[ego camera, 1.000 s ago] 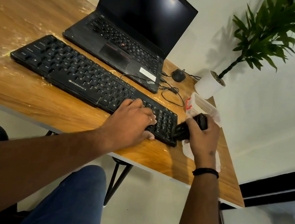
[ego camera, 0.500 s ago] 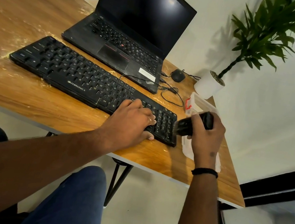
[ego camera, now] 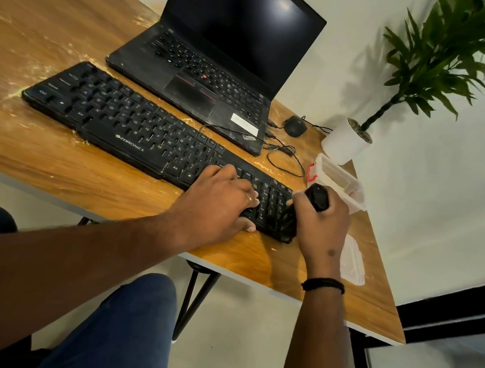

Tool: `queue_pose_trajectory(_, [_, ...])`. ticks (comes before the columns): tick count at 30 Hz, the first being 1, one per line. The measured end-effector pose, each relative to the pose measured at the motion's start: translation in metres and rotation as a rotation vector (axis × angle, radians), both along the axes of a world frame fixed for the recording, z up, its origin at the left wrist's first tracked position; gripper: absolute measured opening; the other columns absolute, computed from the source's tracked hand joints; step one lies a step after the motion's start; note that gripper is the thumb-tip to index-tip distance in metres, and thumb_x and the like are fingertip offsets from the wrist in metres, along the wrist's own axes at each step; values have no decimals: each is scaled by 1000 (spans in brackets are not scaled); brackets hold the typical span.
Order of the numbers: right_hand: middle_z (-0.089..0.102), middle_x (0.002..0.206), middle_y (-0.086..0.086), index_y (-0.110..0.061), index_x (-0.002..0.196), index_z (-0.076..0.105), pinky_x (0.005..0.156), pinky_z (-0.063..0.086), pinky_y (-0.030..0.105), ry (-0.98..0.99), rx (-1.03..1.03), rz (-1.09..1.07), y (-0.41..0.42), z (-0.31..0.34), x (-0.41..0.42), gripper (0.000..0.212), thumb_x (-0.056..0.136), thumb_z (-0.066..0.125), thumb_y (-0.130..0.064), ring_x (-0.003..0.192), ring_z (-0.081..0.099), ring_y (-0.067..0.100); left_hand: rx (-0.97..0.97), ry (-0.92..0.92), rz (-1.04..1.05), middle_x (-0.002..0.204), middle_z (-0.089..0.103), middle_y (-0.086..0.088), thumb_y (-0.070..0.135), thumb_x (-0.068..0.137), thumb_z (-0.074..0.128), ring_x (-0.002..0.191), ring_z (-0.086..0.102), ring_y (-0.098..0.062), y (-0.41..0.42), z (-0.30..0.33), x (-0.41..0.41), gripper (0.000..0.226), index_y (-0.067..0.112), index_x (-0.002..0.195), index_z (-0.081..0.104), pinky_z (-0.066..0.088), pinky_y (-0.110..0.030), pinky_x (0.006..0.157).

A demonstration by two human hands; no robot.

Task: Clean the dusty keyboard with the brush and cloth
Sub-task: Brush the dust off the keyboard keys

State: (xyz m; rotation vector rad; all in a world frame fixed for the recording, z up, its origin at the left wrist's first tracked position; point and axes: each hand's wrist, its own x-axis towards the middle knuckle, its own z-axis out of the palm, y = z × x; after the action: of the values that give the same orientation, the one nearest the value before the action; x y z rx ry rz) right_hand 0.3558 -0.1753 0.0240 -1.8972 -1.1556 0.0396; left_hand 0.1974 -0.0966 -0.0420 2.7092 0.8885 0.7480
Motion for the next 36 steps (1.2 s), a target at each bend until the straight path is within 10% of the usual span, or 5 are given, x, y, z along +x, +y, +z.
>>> queue_pose_trajectory(3, [62, 71, 1, -13, 79, 64, 61, 48, 29, 93, 49, 40, 1, 4, -3, 17, 84, 70, -28, 70, 57, 5, -6, -7, 1, 139, 55, 15, 65, 93, 51, 122, 38, -13, 0, 0, -1, 58, 31, 140, 57, 30, -36, 108])
queue_pose_trajectory(9, [56, 68, -3, -13, 79, 59, 55, 40, 13, -120, 15, -74, 5, -3, -21, 14, 88, 66, -20, 61, 50, 7, 1, -29, -4, 135, 57, 14, 61, 94, 53, 118, 40, -13, -1, -1, -2, 53, 30, 136, 61, 31, -37, 105])
queue_pose_trajectory(14, [56, 65, -2, -14, 75, 60, 55, 43, 24, -30, 81, 80, 16, -9, -48, 17, 86, 71, -19, 59, 50, 10, 4, -63, 3, 117, 62, 11, 43, 92, 62, 106, 40, -14, -3, -1, -2, 32, 24, 118, 69, 32, -35, 98])
queue_pose_trajectory(26, [54, 66, -8, -12, 81, 59, 53, 36, 5, -115, 10, -135, 4, 5, -26, 11, 89, 65, -18, 60, 50, 4, -16, -54, -4, 135, 59, 14, 63, 92, 55, 120, 41, -13, 1, -3, 1, 55, 30, 135, 61, 32, -38, 106])
queue_pose_trajectory(36, [57, 70, 0, -13, 82, 60, 52, 34, 15, -103, 65, -240, 3, 2, -12, 12, 90, 66, -20, 66, 52, 14, -25, -54, -12, 138, 58, 13, 63, 92, 55, 121, 40, -14, 3, -2, 0, 58, 29, 138, 59, 32, -37, 106])
